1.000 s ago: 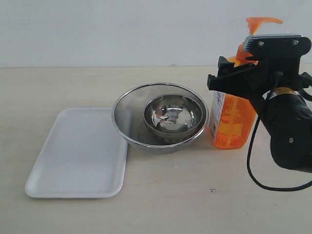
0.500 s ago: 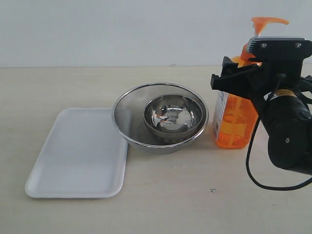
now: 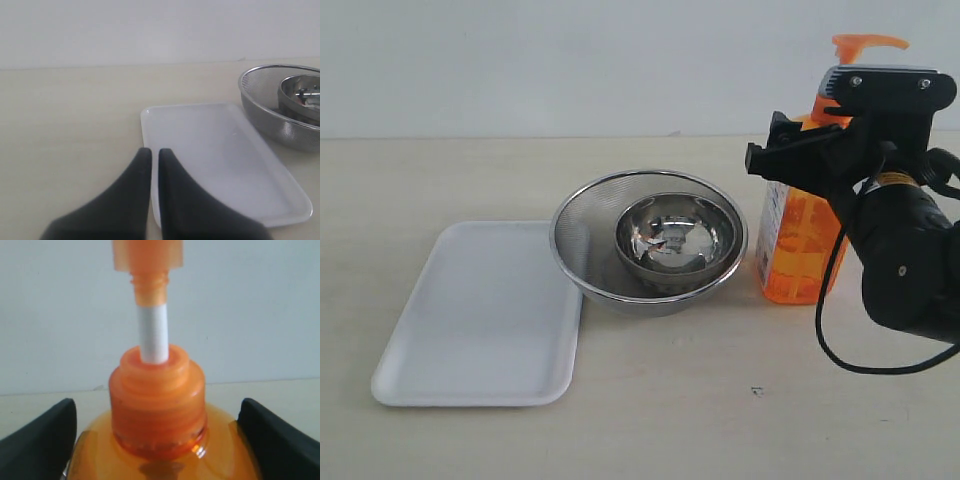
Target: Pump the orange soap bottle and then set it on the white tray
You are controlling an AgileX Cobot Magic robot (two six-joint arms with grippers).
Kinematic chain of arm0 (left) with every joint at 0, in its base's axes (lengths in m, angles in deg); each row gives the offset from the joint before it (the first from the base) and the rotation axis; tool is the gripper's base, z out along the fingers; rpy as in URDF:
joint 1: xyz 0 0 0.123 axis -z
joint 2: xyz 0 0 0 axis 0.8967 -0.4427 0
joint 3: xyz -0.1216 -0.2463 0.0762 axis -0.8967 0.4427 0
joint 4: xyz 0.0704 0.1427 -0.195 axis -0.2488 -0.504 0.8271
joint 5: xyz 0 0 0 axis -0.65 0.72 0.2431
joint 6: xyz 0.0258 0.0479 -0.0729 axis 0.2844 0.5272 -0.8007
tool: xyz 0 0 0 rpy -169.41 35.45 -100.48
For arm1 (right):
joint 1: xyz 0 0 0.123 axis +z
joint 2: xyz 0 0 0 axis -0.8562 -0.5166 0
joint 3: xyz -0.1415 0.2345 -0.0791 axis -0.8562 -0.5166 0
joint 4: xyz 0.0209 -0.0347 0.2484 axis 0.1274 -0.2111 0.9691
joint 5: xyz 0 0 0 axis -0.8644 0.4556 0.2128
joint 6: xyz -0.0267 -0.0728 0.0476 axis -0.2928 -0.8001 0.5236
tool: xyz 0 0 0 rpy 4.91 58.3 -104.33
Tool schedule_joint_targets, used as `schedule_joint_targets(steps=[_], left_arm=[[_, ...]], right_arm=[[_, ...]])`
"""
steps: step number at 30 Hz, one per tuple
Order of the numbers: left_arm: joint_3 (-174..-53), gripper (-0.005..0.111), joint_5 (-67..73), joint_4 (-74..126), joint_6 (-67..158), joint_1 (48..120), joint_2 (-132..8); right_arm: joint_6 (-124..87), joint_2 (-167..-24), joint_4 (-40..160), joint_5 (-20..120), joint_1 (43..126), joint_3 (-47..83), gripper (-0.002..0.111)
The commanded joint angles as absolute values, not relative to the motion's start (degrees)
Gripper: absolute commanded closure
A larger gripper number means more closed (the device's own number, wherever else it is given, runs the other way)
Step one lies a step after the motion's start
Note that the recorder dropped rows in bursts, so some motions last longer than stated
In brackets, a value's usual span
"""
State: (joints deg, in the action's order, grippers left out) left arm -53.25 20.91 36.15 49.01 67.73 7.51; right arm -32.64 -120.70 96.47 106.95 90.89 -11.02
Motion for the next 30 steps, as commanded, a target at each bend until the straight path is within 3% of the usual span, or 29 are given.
schedule_joint_targets(steps=[1, 11, 16, 30], left_arm=[[-53.09, 0.102, 20.89, 36.13, 49.22, 67.61, 7.71], [-53.09, 0.102, 20.89, 36.13, 49.22, 67.61, 7.71], [-53.09, 0.102, 20.89, 36.13, 49.22, 67.61, 7.71], [-53.09, 0.102, 20.89, 36.13, 49.22, 67.61, 7.71]], right_arm=[[-32.74, -120.44, 96.05, 106.53, 90.89, -10.79, 0.031], [-32.60, -120.44, 96.17, 105.52, 90.89, -10.79, 0.029], [-32.38, -120.44, 97.45, 104.89, 90.89, -10.79, 0.003], [-32.90, -119.63, 97.24, 101.36, 90.89, -10.79, 0.003]])
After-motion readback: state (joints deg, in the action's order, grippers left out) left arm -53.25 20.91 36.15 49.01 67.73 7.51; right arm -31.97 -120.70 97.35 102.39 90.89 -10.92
